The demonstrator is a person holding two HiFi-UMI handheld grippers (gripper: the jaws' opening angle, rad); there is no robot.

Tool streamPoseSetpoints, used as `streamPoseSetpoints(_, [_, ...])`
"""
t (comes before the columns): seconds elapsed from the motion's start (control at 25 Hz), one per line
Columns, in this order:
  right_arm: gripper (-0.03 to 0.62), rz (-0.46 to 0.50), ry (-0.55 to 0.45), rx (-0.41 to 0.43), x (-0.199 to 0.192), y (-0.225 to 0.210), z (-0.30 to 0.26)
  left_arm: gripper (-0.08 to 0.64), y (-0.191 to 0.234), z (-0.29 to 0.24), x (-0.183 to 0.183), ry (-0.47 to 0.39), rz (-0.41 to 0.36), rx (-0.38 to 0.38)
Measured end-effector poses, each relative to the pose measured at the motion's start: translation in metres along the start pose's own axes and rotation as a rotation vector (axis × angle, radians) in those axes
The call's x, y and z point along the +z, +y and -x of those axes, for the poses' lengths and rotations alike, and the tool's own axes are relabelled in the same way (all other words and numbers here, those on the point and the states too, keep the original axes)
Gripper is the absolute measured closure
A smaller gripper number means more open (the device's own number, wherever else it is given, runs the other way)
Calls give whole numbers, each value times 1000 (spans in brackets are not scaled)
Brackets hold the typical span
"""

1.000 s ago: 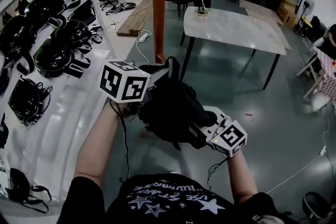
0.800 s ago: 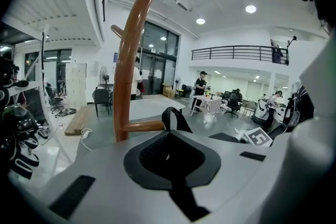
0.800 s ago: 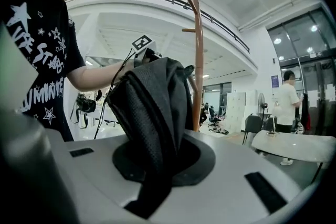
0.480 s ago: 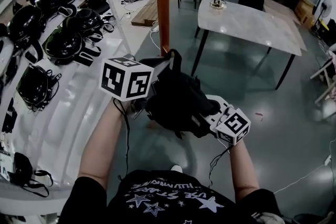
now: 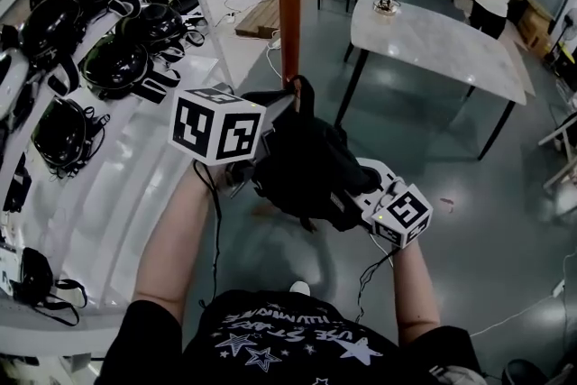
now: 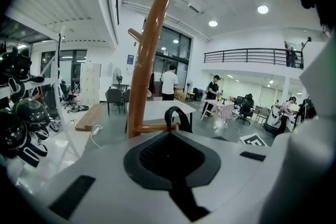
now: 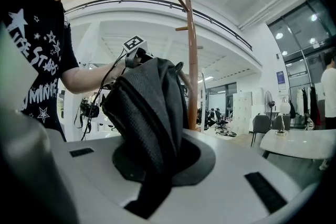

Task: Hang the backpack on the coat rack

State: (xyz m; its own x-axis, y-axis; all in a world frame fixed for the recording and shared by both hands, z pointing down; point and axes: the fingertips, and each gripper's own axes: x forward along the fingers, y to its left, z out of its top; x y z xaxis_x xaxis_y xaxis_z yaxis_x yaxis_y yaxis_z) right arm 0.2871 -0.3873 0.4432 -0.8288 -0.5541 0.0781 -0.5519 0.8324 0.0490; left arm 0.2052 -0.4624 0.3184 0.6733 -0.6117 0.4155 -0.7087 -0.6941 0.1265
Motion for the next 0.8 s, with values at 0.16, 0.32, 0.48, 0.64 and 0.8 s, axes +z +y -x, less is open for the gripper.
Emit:
streamPoseSetpoints(0.16, [537,-19,-6,-10,-4,-1,2,541,-2,-5,-1,9,0,-21])
streamPoseSetpoints(0.32, [537,-23,9,-10,-9,-3,2,540,0,-10,-6,25,5,-20])
streamPoseSetpoints(0.48, [537,-41,0,-26,-14,-10,4,540,-3,-14,-5,41,-24,-16])
streamPoseSetpoints(0.64, [537,-58,-11,-38,-14,-12,1,540,-2,-15,-5,51,-56,-15])
streamPoseSetpoints(0.8, [537,-93,-29,-57,-18,-17,-1,538,-1,-16,-6,41,-80,-18])
